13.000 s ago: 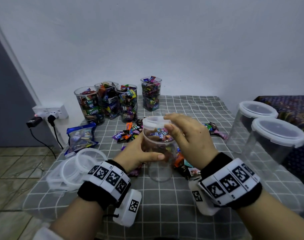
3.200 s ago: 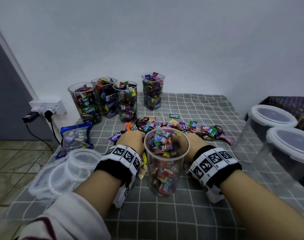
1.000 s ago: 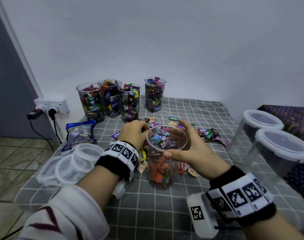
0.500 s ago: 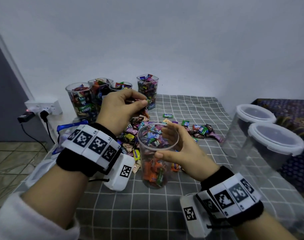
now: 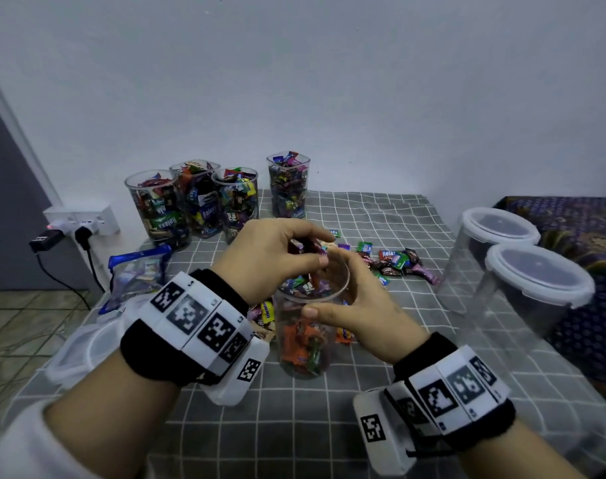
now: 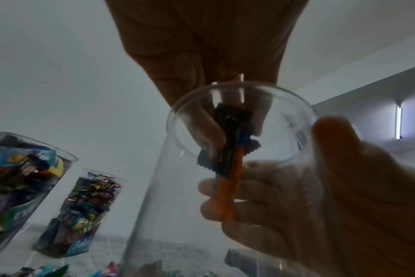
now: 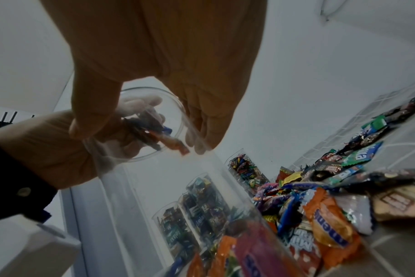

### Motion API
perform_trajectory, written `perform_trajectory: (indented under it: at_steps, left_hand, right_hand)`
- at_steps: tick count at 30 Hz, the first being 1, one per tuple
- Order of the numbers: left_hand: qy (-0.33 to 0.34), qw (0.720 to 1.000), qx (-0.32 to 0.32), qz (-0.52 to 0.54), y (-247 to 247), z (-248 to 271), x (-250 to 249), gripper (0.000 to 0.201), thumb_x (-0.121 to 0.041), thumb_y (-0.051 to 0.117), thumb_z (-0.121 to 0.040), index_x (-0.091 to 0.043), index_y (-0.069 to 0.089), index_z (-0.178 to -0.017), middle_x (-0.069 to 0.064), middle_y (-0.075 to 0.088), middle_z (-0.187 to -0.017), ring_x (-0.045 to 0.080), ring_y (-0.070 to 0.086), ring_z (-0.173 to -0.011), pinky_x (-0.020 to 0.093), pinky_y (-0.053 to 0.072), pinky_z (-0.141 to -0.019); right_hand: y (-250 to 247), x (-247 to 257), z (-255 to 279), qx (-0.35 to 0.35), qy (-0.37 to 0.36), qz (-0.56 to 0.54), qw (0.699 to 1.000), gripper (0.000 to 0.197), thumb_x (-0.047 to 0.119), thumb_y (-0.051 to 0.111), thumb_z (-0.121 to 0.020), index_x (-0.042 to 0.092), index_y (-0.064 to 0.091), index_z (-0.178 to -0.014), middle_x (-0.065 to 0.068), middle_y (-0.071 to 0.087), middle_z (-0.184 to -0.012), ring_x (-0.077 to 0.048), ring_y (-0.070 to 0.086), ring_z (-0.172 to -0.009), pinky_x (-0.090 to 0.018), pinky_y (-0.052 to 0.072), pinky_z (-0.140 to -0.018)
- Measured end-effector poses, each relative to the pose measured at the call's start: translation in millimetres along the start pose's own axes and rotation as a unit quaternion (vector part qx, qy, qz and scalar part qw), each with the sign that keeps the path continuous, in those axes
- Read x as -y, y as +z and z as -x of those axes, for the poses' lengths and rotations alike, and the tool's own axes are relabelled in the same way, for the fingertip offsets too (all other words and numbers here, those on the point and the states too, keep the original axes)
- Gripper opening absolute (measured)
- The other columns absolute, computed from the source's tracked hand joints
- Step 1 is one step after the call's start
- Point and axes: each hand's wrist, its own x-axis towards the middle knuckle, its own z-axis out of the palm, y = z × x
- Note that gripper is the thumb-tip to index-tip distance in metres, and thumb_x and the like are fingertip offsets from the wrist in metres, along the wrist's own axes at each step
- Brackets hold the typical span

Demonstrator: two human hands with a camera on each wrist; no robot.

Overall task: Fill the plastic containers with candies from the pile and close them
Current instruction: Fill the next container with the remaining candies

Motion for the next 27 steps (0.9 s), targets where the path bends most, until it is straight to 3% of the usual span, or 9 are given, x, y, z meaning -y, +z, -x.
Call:
perform_trajectory:
  at_steps: [5,8,12,16,19,22,24,25,27]
  left_hand:
    - [0.015,1.0,-0.003,-0.006,1,1,0,0.038,-0.02,0.074,-0.078,-0.05,0.059,-0.096,-0.015,0.068,-0.088,-0.004,0.063,-0.071,0.017,0.052,-0.075]
    - [0.03,0.999,-0.016,-0.012,4,1,2,0.037,-0.022,0.074,-0.079,-0.047,0.061,-0.102,-0.016,0.067,-0.086,-0.005,0.059,-0.065,0.014,0.048,-0.068]
    - [0.045,0.995,-0.086,0.036,4,-2,8,0.028,-0.018,0.069,-0.083,-0.04,0.065,-0.101,-0.01,0.065,-0.08,0.005,0.059,-0.064,0.021,0.05,-0.065]
    - [0.021,0.982,-0.169,0.077,-4,-7,18,0.023,-0.014,0.065,-0.086,-0.036,0.066,-0.094,-0.011,0.06,-0.073,0.009,0.057,-0.067,0.02,0.048,-0.061]
    - [-0.032,0.978,-0.187,0.083,-10,-11,31,0.023,-0.013,0.062,-0.087,-0.035,0.064,-0.093,-0.011,0.061,-0.079,0.01,0.059,-0.075,0.017,0.047,-0.061]
    - [-0.109,0.983,-0.147,0.025,-13,-17,51,0.02,-0.016,0.063,-0.087,-0.03,0.063,-0.101,-0.008,0.064,-0.094,0.01,0.058,-0.085,0.031,0.052,-0.078]
    - [-0.156,0.981,-0.1,-0.054,-12,-22,64,0.029,-0.019,0.065,-0.086,-0.026,0.062,-0.114,-0.002,0.063,-0.113,0.014,0.058,-0.098,0.031,0.048,-0.089]
    - [-0.184,0.976,-0.067,-0.091,-10,-25,70,0.037,-0.022,0.067,-0.085,-0.026,0.059,-0.121,-0.001,0.06,-0.122,0.017,0.056,-0.105,0.031,0.046,-0.091]
    - [-0.229,0.964,0.026,-0.133,-4,-32,82,0.058,-0.034,0.072,-0.079,-0.027,0.05,-0.132,-0.001,0.052,-0.132,0.021,0.052,-0.116,0.032,0.044,-0.093]
  right_hand:
    - [1,-1,0,-0.004,-0.005,-0.002,1.0,0.084,0.02,0.084,-0.062,0.02,0.037,-0.132,0.01,0.053,-0.127,0.008,0.049,-0.116,-0.013,0.039,-0.098]
    - [1,-2,0,-0.001,-0.003,-0.006,1.0,0.083,0.017,0.084,-0.063,0.021,0.036,-0.131,0.01,0.052,-0.128,0.006,0.049,-0.118,-0.012,0.039,-0.098]
    - [1,-2,0,-0.004,0.001,0.0,1.0,0.088,0.025,0.086,-0.059,0.022,0.036,-0.131,0.007,0.051,-0.13,0.0,0.049,-0.12,-0.021,0.038,-0.105]
    - [0,-5,-1,0.012,0.017,-0.038,0.999,0.091,0.014,0.085,-0.059,0.026,0.032,-0.132,0.005,0.048,-0.133,-0.001,0.049,-0.12,-0.022,0.039,-0.105]
    - [-7,-8,-4,0.072,0.033,-0.039,0.996,0.085,0.008,0.074,-0.058,0.032,0.034,-0.129,0.004,0.051,-0.133,-0.007,0.051,-0.122,-0.029,0.041,-0.104]
    - [-20,-8,-10,0.138,0.062,0.0,0.988,0.07,-0.007,0.059,-0.071,0.033,0.039,-0.125,0.009,0.055,-0.126,0.01,0.057,-0.099,-0.015,0.048,-0.082]
    - [-29,-16,-19,0.143,0.087,0.092,0.982,0.065,-0.007,0.054,-0.083,0.033,0.037,-0.131,0.008,0.051,-0.133,0.014,0.054,-0.082,-0.01,0.044,-0.069]
    - [-33,-23,-26,0.128,0.097,0.165,0.973,0.064,0.001,0.056,-0.086,0.031,0.035,-0.138,0.005,0.048,-0.138,0.009,0.053,-0.087,-0.015,0.046,-0.074]
    - [-39,-37,-42,0.102,0.102,0.28,0.949,0.074,0.023,0.066,-0.083,0.027,0.028,-0.146,0.002,0.041,-0.146,-0.009,0.049,-0.118,-0.033,0.042,-0.1]
